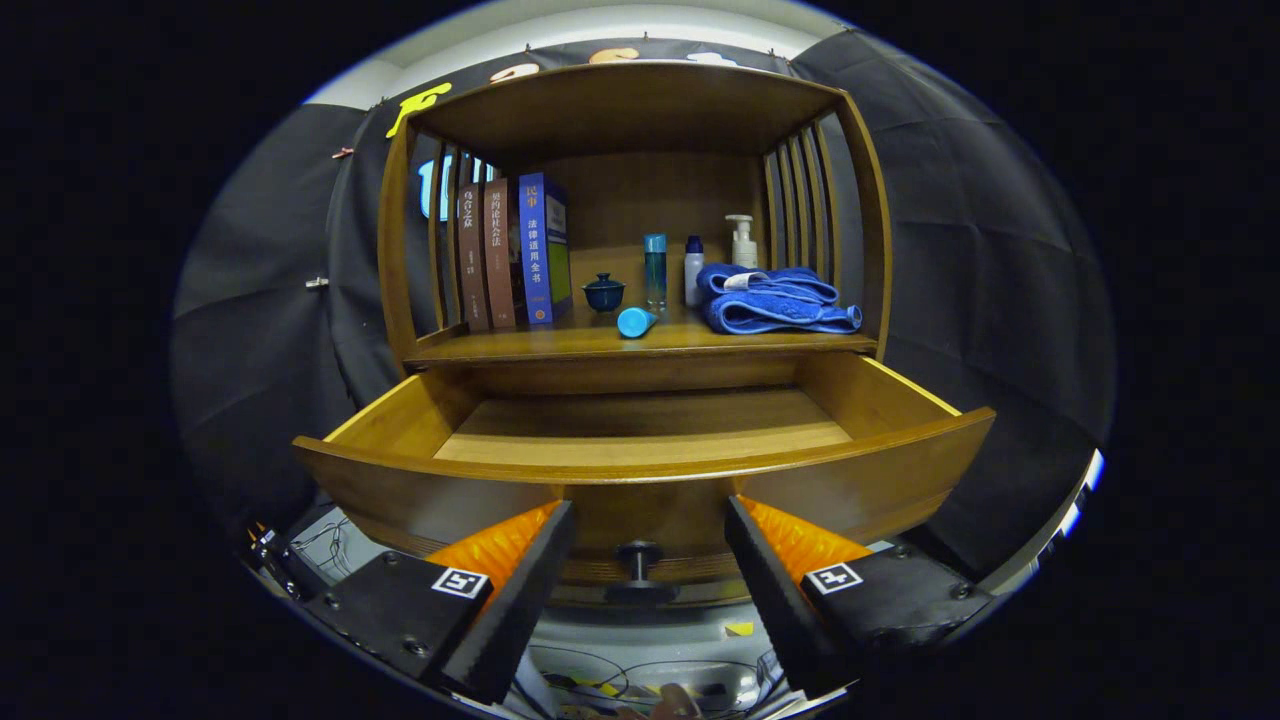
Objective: Pull open the drawer, take out the items inside it, and place them on the countertop above the cabinet.
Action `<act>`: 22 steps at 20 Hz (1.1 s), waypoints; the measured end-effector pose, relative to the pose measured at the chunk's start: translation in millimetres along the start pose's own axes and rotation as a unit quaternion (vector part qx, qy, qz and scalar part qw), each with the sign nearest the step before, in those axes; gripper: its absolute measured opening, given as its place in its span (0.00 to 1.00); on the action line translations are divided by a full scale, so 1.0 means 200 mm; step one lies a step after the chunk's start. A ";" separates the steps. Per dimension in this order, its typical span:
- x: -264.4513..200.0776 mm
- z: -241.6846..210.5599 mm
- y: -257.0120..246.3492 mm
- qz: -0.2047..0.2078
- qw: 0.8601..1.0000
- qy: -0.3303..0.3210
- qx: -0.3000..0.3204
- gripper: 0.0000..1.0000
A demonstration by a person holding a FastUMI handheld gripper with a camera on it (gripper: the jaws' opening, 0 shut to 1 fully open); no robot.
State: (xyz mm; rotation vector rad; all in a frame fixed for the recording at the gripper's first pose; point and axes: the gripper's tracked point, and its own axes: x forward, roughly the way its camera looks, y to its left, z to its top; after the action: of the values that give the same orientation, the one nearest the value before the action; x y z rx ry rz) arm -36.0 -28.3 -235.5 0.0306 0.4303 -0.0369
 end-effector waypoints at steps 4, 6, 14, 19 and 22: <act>0.15 0.08 0.01 0.001 1.000 0.001 0.000 0.99; 0.22 0.10 0.00 0.002 1.000 0.003 -0.001 0.99; 0.49 0.18 0.00 0.001 1.000 0.012 0.000 0.99; 0.61 0.21 -0.01 -0.001 1.000 0.015 -0.003 0.99; 0.67 0.22 -0.01 -0.002 1.000 0.016 -0.001 0.99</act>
State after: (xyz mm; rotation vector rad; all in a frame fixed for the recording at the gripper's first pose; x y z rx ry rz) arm 103.5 -36.1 -250.4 0.0281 0.4633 -0.0397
